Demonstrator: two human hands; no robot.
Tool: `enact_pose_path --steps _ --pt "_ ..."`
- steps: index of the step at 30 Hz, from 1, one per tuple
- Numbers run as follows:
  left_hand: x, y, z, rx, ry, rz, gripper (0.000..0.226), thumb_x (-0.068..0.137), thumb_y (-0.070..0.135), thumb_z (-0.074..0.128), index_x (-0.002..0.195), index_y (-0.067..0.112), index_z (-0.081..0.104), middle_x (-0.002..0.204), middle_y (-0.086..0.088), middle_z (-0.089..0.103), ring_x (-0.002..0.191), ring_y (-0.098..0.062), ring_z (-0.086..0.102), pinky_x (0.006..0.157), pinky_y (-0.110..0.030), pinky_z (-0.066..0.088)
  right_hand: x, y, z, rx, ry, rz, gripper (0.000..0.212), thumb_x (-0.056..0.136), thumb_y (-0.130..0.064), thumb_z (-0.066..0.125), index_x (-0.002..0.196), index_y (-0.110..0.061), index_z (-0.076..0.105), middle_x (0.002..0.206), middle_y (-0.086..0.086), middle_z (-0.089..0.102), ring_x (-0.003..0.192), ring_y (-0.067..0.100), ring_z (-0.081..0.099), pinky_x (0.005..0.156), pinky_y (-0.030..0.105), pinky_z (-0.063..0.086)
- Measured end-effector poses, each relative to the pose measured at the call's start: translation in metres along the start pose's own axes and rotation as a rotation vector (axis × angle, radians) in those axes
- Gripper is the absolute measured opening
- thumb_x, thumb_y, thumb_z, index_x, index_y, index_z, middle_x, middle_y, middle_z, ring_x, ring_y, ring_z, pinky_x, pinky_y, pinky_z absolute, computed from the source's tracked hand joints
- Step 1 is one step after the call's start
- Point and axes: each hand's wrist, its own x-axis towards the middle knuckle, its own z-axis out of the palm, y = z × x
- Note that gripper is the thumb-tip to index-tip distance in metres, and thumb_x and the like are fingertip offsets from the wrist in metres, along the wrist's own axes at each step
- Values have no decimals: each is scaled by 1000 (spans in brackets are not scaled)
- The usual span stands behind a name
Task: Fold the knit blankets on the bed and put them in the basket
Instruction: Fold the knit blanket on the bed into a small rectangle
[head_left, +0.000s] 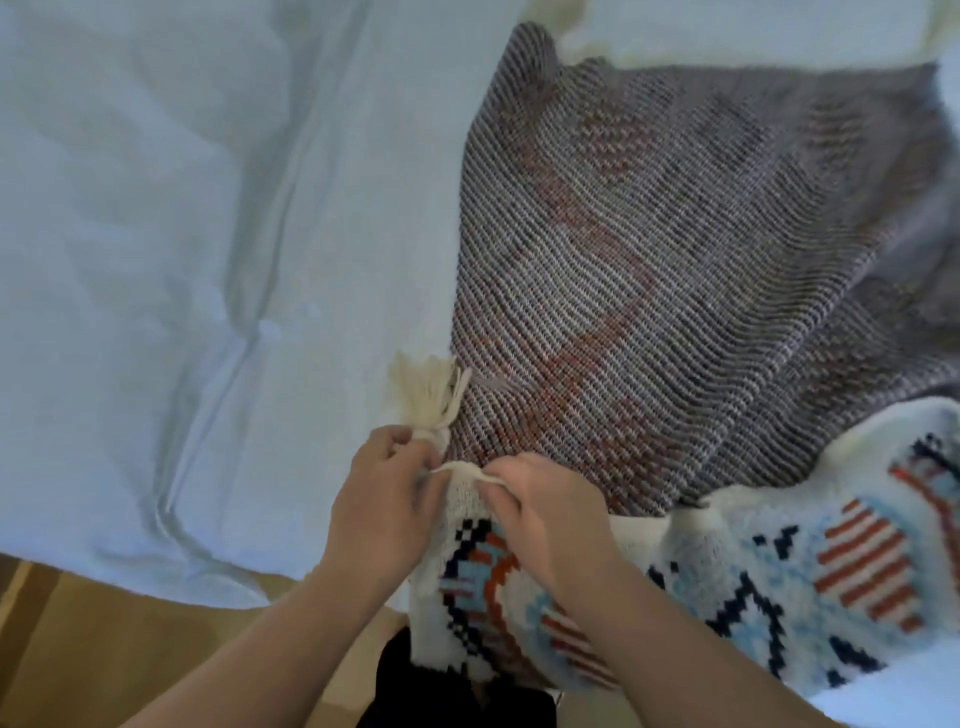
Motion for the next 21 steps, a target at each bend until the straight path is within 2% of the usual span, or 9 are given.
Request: enact_pose_path --steps 4,7,10,12,15,17,21 --pt "49 40 -27 -94 79 80 8 94 26 63 88 28 57 89 15 55 83 -7 53 68 -27 40 43 11 -38 7 63 38 24 100 -43 49 93 -28 66 81 -12 59 74 7 57 64 26 48" --pt "100 74 -41 -166 111 77 12 93 23 65 85 28 58 85 13 59 81 -5 57 69 -27 46 88 25 -79 5 166 11 23 100 -42 50 87 -28 63 75 -13 55 69 6 51 58 16 39" --pt "156 108 -51 -285 139 -9 20 92 14 65 81 29 58 86 5 63 74 -12 61 67 -32 50 141 39 -116 3 256 -20 24 99 -42 51 87 -27 64 73 -12 55 66 7 50 58 23 41" --pt "194 129 -59 -343 192 -25 23 91 8 62 81 28 56 86 5 63 70 -8 58 63 -28 46 178 45 -140 34 319 -71 25 99 -40 52 86 -24 65 73 -11 56 65 7 50 58 26 43" --pt "253 153 -66 -394 253 -9 26 91 6 61 84 30 53 79 0 60 57 -10 52 56 -26 43 234 54 -169 6 226 -18 25 101 -43 48 90 -27 64 76 -11 58 67 8 52 61 28 46" --pt "289 162 -67 -380 274 15 27 92 6 60 89 32 53 79 2 58 53 -2 50 54 -22 41 267 60 -182 -11 211 4 24 101 -44 48 93 -28 64 78 -11 59 69 8 55 65 32 50" --pt "348 165 -65 -370 268 49 24 94 7 58 101 29 57 94 12 60 61 5 55 52 -12 41 324 72 -194 -76 207 10 25 101 -46 47 94 -29 65 77 -12 61 69 8 57 67 33 52"
